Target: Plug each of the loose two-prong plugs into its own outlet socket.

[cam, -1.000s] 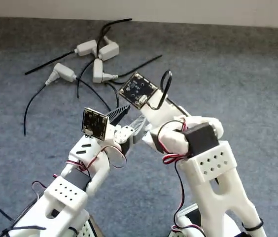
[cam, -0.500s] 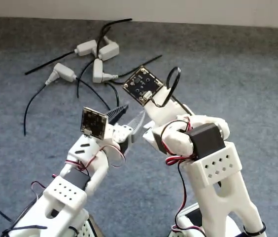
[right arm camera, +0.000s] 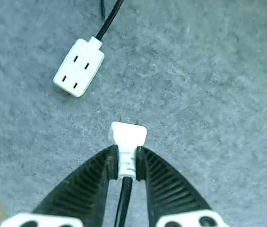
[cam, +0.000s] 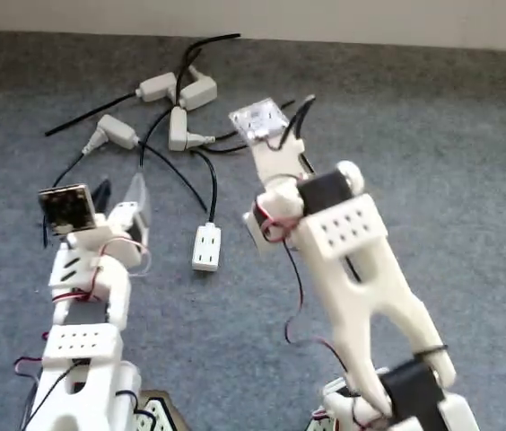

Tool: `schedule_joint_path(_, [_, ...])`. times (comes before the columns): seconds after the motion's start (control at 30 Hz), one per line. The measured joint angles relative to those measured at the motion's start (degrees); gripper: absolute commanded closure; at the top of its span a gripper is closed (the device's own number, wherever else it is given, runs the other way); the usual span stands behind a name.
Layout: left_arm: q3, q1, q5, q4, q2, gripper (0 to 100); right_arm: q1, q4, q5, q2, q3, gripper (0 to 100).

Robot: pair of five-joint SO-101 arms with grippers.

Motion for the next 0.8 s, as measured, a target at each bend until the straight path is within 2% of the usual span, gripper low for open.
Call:
schedule_joint_path(0.1, [0.0, -5.36, 0.88, 1.67, 0.0, 82, -0.18, 3.08, -7.56, 8.7, -8.88, 96.2])
schedule_joint_path(0.23, [-0.09, -9.85, 5.8, 4.04, 0.0, 82, -2.81, 9.67, -15.47, 19.08, -22.24, 96.4])
schedule_joint_path(0.37, [-1.93, -10.64, 6.95, 10.29, 0.0, 82, -5.63, 11.16, -17.58, 28.4, -34.02, 96.5])
schedule_joint_path(0.5, [-3.08, -12.48, 6.95, 15.12, 0.0, 82, -8.26, 11.16, -18.37, 34.46, -37.19, 96.5])
schedule_joint_path(0.8, [-3.08, -12.92, 6.95, 15.82, 0.0, 82, -10.81, 11.25, -21.36, 38.24, -37.27, 96.5])
